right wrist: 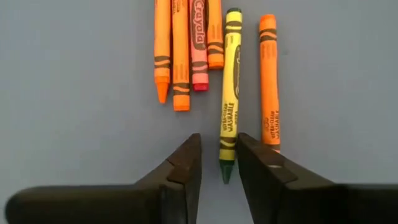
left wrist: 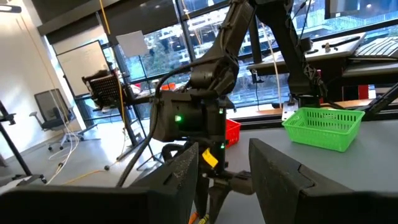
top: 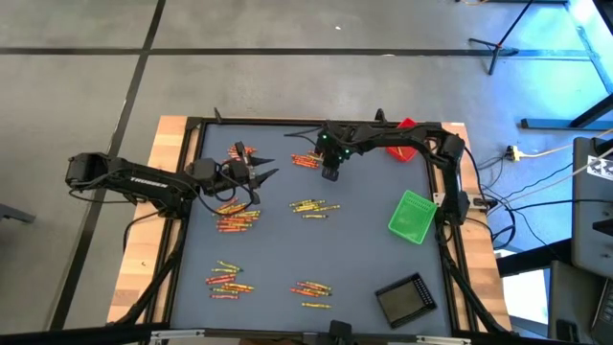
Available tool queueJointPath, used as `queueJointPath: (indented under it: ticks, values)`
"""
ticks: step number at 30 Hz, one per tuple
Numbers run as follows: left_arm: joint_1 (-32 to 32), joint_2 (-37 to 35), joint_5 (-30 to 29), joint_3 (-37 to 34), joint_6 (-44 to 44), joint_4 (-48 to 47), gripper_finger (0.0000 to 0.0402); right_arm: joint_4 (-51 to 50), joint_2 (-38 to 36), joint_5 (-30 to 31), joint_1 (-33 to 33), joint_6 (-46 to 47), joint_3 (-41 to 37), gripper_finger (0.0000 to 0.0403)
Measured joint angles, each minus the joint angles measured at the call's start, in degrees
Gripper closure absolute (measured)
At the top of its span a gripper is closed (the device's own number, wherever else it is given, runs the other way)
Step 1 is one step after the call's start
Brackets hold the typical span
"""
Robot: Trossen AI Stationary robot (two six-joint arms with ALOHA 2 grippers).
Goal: Sort crayons
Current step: Put the green crayon into the red bin
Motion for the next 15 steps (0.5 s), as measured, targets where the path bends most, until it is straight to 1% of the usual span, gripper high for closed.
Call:
queueJointPath:
  ticks: [5,12,15]
  values:
    - [0.0,0.0,0.0,0.0,0.0,0.0,0.0274,0.2,0.3,0.1,0.0,0.0,0.1,0.0326]
    - [0.0,0.0,-0.1,0.0,0.0,0.0,0.0274,0.2,0.3,1.1,0.1,-0.9,0.1,0.0387]
    - [0.0,0.0,-0.1,0.0,0.0,0.0,0.0274,0.2,0.3,1.5,0.1,-0.9,0.1,0.0395]
